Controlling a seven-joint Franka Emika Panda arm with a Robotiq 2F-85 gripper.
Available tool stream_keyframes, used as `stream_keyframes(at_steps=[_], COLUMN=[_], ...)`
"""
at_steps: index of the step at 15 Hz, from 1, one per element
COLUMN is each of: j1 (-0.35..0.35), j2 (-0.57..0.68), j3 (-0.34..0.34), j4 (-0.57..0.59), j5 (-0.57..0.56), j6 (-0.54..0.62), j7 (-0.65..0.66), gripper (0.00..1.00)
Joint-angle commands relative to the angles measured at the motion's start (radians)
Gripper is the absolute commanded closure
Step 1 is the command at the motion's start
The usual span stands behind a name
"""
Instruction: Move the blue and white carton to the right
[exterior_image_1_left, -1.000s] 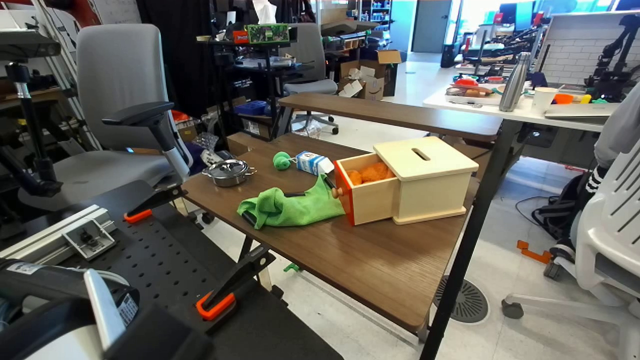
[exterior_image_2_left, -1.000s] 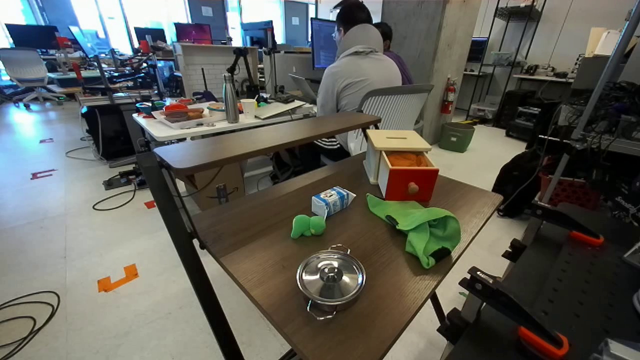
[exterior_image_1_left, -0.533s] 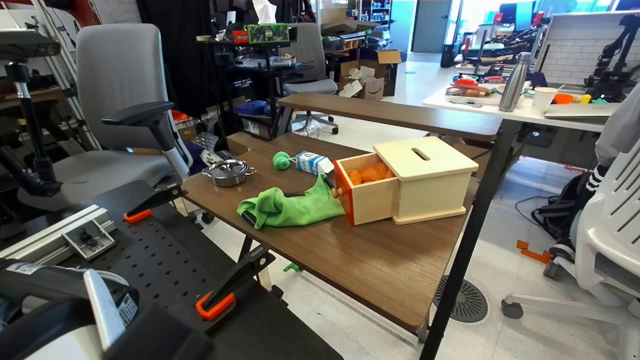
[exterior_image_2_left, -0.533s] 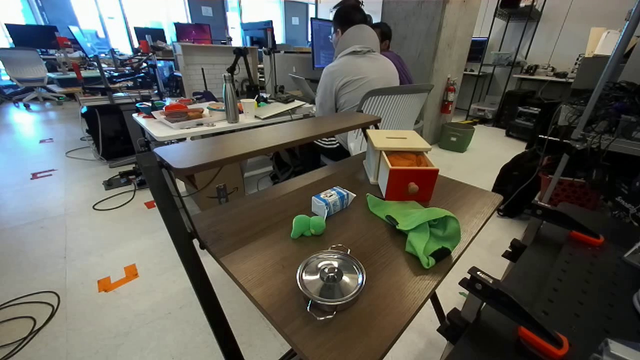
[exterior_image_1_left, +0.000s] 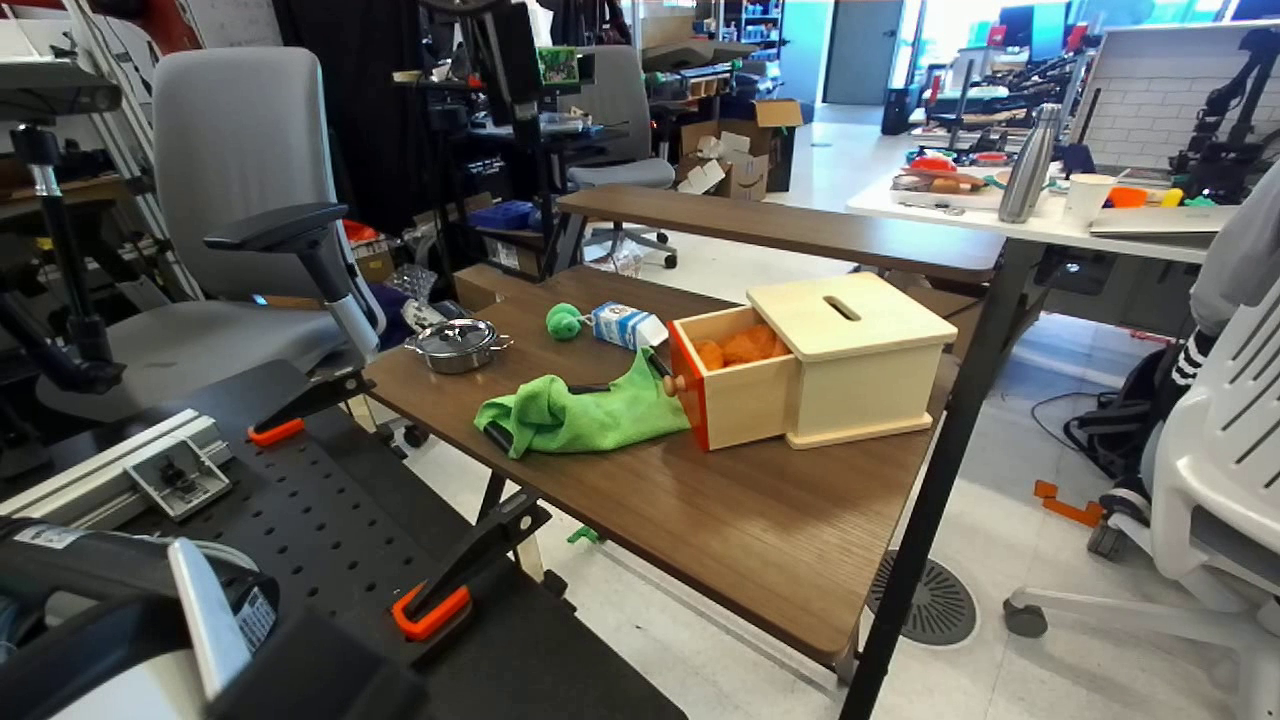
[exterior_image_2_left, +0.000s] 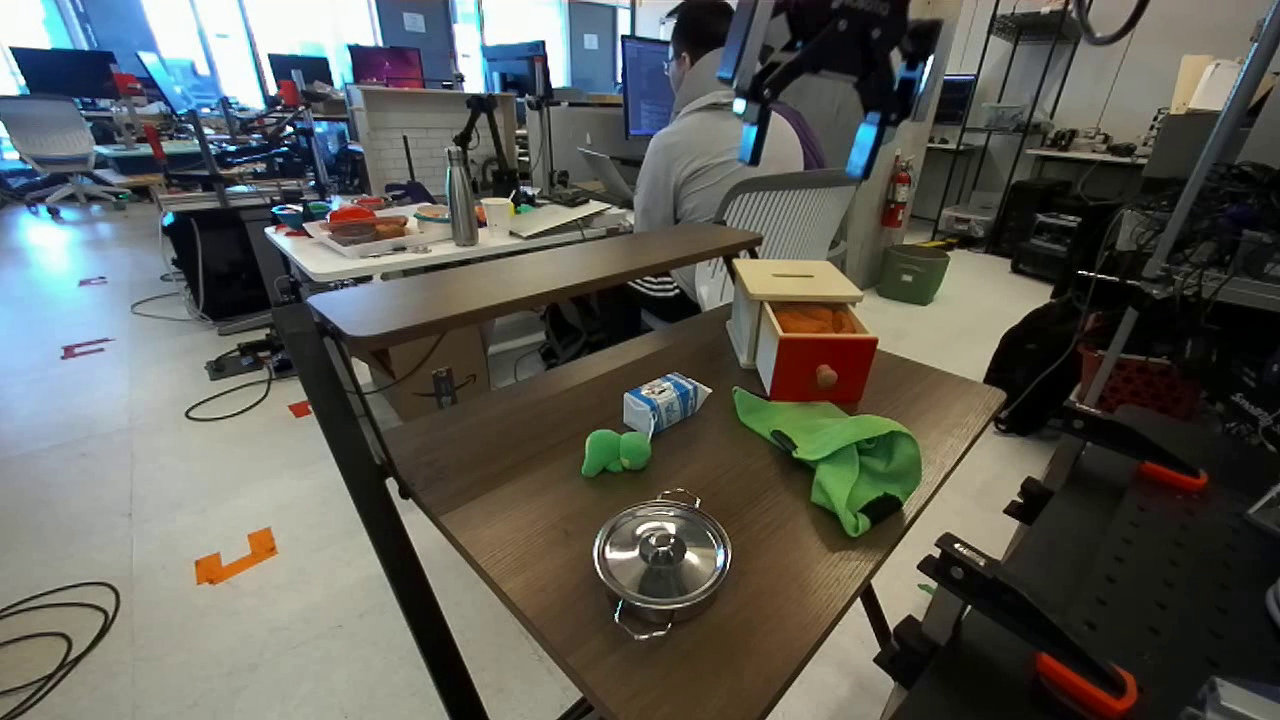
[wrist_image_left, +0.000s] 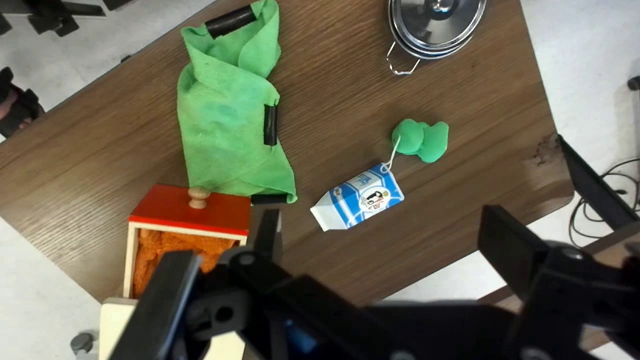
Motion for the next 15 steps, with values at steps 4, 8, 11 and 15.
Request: stream_keyframes(at_steps=[4,8,11,15], j1=[0.123,0.178,0.194,0.182], j2=[0.294,0.414,0.487,0.569], j3=[-0.067,-0.125,-0.159,-0.169], j4=[0.194,0.291,0.347,0.407], j5=[-0.170,-0.168,-0.148,-0.107], j6=[0.073,0.062,0.079,0.097], j7=[0.320,0.388,0.414,0.429], gripper=[0.00,0.00,0.00,0.00])
